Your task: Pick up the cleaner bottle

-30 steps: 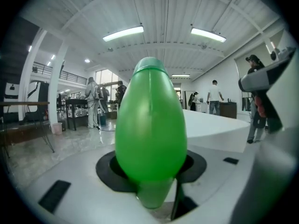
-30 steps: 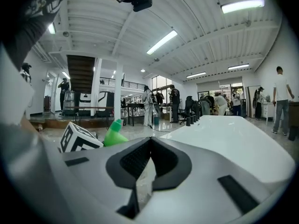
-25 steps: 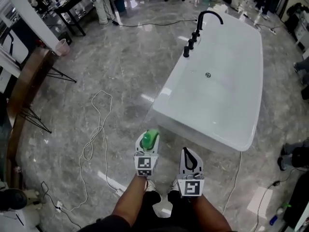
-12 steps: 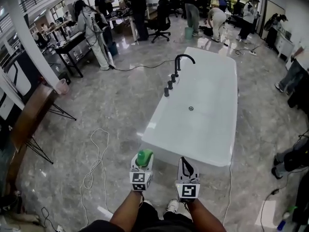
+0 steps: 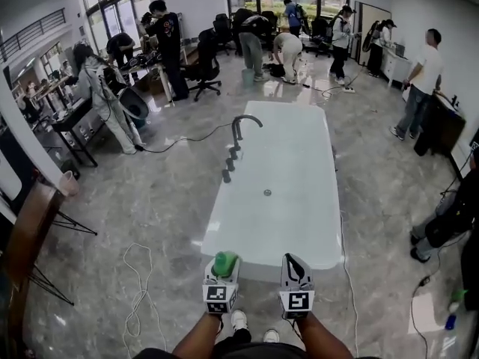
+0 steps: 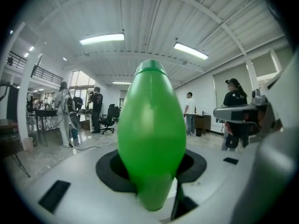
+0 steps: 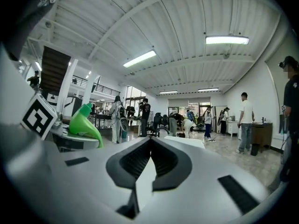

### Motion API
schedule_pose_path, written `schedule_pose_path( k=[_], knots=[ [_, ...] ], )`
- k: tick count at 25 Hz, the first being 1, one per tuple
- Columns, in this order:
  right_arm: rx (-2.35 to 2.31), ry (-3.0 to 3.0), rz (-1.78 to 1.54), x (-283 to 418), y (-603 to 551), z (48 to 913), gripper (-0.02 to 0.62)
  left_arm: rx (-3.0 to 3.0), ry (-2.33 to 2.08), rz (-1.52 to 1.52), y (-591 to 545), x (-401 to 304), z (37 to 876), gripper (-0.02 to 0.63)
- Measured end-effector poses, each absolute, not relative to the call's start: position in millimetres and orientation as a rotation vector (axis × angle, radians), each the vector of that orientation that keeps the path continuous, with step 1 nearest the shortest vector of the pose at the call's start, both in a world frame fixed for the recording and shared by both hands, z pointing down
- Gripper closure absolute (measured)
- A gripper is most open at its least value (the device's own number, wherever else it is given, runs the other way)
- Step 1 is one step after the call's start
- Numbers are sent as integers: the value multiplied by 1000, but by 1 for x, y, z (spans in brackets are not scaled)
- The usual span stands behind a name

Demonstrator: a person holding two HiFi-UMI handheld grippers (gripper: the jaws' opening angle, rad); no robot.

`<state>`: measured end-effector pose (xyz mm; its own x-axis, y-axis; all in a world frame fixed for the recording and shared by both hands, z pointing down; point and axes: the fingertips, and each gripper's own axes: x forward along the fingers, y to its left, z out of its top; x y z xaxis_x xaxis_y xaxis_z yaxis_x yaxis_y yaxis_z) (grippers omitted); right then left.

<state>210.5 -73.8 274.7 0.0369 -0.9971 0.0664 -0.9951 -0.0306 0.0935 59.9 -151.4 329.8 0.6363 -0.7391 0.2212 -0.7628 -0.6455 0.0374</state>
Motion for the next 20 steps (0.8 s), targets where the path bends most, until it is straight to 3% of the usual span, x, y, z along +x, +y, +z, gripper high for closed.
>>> schedule_pose_path(
  k=[20],
  knots=[
    [2347, -1874, -149, 254, -113, 224, 578, 2888, -1073, 252, -232, 107, 265, 420]
  ],
)
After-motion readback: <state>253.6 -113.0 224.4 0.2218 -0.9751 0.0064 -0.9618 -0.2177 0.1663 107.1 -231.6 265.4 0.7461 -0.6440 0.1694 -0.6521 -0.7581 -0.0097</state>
